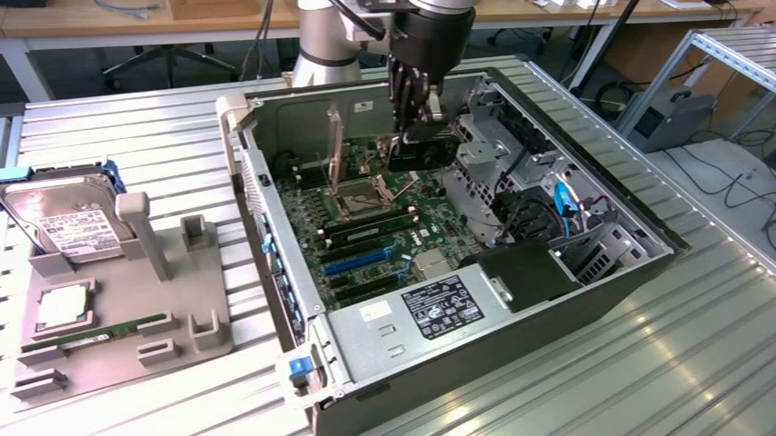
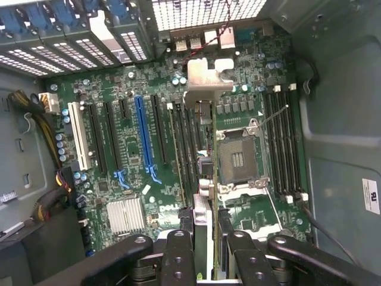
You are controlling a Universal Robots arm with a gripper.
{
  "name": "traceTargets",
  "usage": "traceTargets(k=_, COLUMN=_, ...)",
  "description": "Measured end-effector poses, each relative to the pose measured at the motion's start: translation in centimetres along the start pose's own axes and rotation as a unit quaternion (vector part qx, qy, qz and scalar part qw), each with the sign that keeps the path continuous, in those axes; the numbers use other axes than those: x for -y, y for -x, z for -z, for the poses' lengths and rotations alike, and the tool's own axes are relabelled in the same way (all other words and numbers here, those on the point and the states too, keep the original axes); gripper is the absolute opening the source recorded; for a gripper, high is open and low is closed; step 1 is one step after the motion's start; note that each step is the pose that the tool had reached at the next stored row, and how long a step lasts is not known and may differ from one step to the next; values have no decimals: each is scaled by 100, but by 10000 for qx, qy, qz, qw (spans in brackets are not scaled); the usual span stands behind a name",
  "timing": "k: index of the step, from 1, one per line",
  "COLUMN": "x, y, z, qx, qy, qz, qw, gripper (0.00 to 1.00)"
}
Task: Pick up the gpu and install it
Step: 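Insert the gpu into the slot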
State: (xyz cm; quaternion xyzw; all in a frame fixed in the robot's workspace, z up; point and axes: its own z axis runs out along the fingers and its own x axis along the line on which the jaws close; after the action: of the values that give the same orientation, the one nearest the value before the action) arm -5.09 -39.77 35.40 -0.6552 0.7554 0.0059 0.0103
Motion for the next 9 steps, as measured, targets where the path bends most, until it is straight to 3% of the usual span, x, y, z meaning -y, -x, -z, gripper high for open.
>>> traceTargets(k=9, x=0, y=0, z=0, qx=-1, qy=5, qz=251, qw=9997, gripper=27)
